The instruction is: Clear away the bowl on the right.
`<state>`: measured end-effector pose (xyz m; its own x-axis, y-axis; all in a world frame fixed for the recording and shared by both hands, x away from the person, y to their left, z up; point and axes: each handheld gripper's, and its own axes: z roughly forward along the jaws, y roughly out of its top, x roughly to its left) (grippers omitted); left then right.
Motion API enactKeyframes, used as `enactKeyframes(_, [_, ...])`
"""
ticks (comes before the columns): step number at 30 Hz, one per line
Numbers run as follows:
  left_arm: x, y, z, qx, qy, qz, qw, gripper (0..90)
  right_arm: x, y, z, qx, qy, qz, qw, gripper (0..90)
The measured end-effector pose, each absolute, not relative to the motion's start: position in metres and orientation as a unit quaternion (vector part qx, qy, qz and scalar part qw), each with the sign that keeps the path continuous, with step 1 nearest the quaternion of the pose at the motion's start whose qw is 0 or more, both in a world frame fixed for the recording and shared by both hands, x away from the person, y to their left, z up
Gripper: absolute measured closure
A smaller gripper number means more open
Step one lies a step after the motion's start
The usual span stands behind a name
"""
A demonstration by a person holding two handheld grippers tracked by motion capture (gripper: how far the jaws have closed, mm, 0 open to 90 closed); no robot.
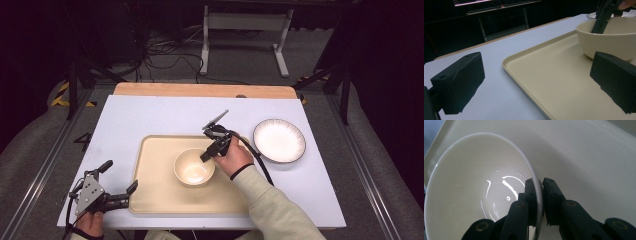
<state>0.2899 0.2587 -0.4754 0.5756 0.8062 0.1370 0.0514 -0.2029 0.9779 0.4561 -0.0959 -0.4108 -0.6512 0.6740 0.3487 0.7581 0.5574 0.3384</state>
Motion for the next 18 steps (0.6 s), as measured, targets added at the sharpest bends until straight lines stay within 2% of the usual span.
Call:
enactKeyframes(6, [0.289, 0.257, -0.475, 0.699, 0.306, 0.347, 0.545, 0.2, 0.454, -0.096, -0.410, -0.402, -0.882, -0.234, 0.081, 80.6])
enactKeyframes(11, [0.289, 0.254, -0.475, 0.706, 0.301, 0.354, 0.534, 0.3, 0.452, -0.101, -0.406, -0.405, -0.875, -0.252, 0.081, 74.6])
enactKeyframes(18, [0.292, 0.257, -0.475, 0.698, 0.320, 0.343, 0.541, 0.3, 0.446, -0.108, -0.395, -0.399, -0.877, -0.266, 0.040, 70.4])
